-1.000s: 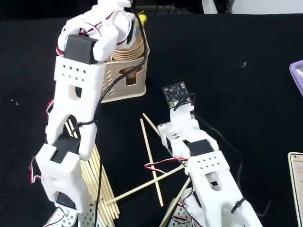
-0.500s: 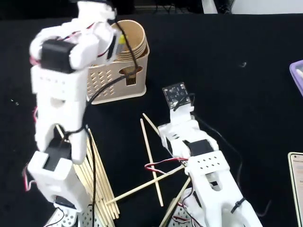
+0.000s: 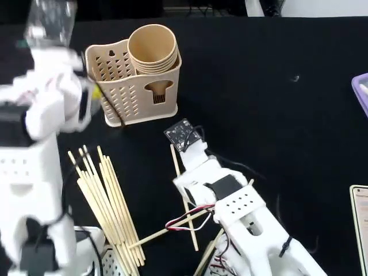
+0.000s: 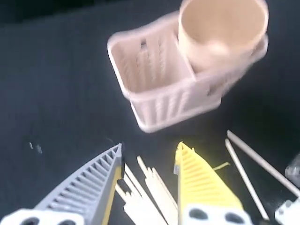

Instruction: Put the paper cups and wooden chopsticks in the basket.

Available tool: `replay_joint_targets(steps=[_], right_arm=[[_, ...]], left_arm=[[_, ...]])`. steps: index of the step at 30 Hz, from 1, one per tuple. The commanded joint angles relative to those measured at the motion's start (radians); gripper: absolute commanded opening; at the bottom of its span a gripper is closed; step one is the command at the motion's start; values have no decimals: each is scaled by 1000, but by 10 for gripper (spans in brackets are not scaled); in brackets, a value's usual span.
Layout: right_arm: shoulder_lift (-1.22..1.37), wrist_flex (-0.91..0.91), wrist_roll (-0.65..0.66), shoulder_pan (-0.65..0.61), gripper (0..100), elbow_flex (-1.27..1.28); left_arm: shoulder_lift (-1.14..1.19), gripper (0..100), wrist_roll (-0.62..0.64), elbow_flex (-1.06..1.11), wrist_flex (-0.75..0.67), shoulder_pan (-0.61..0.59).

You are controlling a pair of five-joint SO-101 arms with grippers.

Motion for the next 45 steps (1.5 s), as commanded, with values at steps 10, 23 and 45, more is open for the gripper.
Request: replay_joint_targets(steps=[10, 23, 45], right_arm=[[374, -123, 2, -77, 361, -165], [619, -48, 8, -75, 204, -323], [621, -51, 84, -78, 11, -325]], left_arm=[[-456, 188, -14, 909, -374, -16], [-465, 188, -5, 1173, -624, -237], [-465, 188, 87, 1368, -813, -317]])
